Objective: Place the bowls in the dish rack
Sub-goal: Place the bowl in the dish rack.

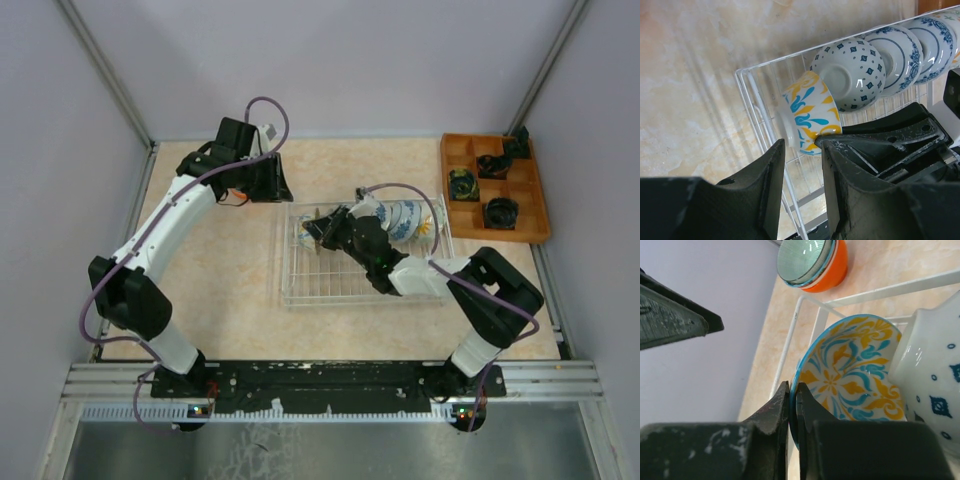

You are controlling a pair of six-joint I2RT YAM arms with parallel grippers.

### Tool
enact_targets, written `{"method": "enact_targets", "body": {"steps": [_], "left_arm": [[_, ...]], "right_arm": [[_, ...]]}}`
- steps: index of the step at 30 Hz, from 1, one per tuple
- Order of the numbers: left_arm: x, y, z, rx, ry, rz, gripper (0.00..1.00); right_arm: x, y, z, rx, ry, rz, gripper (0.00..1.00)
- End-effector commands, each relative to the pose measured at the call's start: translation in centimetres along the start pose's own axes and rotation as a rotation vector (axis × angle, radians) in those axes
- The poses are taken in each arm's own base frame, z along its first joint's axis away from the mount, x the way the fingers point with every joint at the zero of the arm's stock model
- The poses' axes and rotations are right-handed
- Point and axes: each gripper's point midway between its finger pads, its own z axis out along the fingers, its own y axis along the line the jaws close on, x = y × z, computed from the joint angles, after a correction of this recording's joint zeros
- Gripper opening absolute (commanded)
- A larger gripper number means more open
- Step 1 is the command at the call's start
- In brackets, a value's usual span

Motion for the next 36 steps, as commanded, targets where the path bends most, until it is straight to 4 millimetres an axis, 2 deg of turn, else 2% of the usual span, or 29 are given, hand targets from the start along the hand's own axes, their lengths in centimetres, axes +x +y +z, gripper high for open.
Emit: {"method": "enact_targets", "body": {"steps": [1,8,20,32,36], "left_arm": [[-1.1,-0.7,-0.6,0.005,-0.036,0.006,0.41],[-0.9,-0.3,-0.7,-0.014,-0.038,0.010,0.41],[-0.9,-0.2,-0.8,-0.018,-0.036,0.015,0.41],[-1.0,-0.1,-0.5,-0.021,-0.034,0.015,0.41],[-0.9,-0.1,-0.4,-0.021,-0.031,0.014,0.41]], "right_arm": [[-2.0,3.1,0.5,-0.108,-0.057,-0.026,0.01],[-2.7,6.6,0.2,-0.278,-0.082,0.004,0.00],[-1.5,5.8,1.3,-0.332,-0.088,0.084,0.00],[-0.7,3.8,1.5,-0.286,-0.089,0.100,0.00],[-0.3,2.7,1.4,-0.250,-0.080,0.101,0.04]]}}
